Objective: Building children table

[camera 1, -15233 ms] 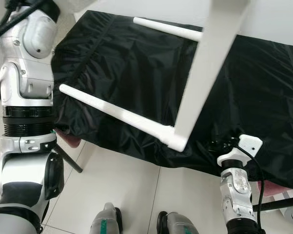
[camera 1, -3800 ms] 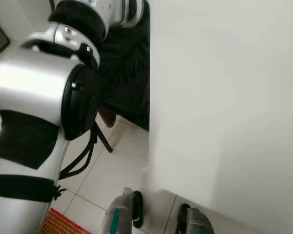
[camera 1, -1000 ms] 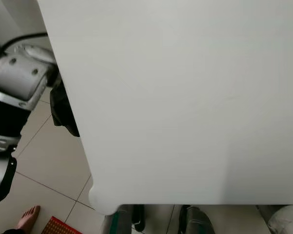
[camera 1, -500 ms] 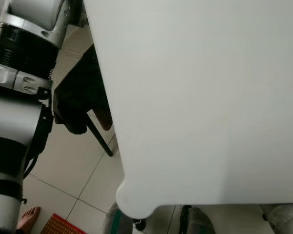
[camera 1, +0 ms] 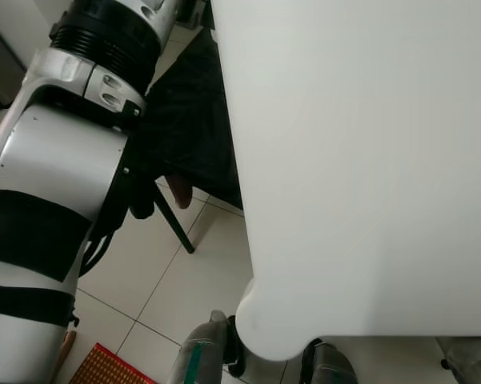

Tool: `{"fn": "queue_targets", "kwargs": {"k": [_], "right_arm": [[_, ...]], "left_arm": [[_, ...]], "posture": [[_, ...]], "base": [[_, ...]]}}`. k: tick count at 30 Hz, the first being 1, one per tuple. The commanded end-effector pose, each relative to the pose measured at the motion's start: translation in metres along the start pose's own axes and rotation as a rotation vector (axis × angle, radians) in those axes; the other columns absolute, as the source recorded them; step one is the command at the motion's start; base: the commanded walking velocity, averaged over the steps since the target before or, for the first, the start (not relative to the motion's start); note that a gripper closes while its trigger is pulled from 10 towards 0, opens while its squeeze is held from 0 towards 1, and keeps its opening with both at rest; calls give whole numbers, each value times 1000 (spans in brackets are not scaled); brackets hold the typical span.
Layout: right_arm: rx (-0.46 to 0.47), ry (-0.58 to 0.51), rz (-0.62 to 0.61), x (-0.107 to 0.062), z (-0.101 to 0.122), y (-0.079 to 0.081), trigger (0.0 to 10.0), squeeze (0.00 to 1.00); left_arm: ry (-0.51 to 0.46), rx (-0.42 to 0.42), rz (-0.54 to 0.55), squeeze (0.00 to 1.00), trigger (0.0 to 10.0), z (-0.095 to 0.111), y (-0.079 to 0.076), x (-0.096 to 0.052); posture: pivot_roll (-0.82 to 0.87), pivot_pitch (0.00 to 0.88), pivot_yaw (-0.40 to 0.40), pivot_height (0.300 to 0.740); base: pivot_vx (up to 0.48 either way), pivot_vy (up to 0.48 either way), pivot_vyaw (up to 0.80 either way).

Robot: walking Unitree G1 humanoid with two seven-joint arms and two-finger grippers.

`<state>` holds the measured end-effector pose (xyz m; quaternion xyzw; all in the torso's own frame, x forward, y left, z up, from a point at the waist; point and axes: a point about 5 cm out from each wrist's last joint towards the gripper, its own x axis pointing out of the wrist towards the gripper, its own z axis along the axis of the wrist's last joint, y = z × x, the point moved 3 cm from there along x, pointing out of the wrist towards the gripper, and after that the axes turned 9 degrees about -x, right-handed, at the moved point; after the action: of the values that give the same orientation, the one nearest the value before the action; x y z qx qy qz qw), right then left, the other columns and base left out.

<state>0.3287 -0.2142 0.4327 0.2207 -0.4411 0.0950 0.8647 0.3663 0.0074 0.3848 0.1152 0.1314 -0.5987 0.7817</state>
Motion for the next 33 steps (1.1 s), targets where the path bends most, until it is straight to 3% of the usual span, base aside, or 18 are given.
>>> {"fn": "queue_targets", "kwargs": {"k": [1, 8, 18, 21, 23, 24, 25, 30, 33], "right_arm": [[-22, -14, 53, 5, 7, 12, 10000, 0], [-51, -168, 52, 42, 40, 7, 10000, 0], [23, -300, 82, 56, 69, 12, 10000, 0], [68, -369, 35, 58, 79, 6, 10000, 0], [96, -455, -71, 57, 92, -9, 10000, 0], [96, -455, -71, 57, 92, -9, 10000, 0], [106, -494, -162, 57, 97, -23, 10000, 0], [87, -504, -225, 56, 95, -35, 10000, 0], [58, -473, -258, 50, 84, -41, 10000, 0]], "left_arm": [[-29, 98, 41, 0, 10000, 22, -6, -8], [-129, 179, 148, 0, 10000, 55, -1, -8], [-303, 240, 197, 0, 10000, 93, -13, -10], [-385, 239, 235, 0, 10000, 107, -16, -13], [-488, 199, 322, 0, 10000, 119, -12, -18], [-488, 199, 322, 0, 10000, 119, -12, -18], [-564, 192, 441, 0, 10000, 124, -2, -25], [-613, 142, 530, 0, 10000, 119, 10, -30], [-565, 84, 563, 0, 10000, 96, 25, -22]], "posture": [[163, 129, 160, 740], [156, 127, 161, 740], [144, 112, 156, 740], [141, 108, 156, 740], [135, 101, 159, 740], [135, 101, 159, 740], [128, 100, 167, 740], [124, 105, 169, 740], [119, 115, 170, 740]], "base": [[0, 0, 0], [0, 0, 0], [0, 0, 0], [0, 0, 0], [0, 0, 0], [0, 0, 0], [0, 0, 0], [0, 0, 0], [0, 0, 0]]}}
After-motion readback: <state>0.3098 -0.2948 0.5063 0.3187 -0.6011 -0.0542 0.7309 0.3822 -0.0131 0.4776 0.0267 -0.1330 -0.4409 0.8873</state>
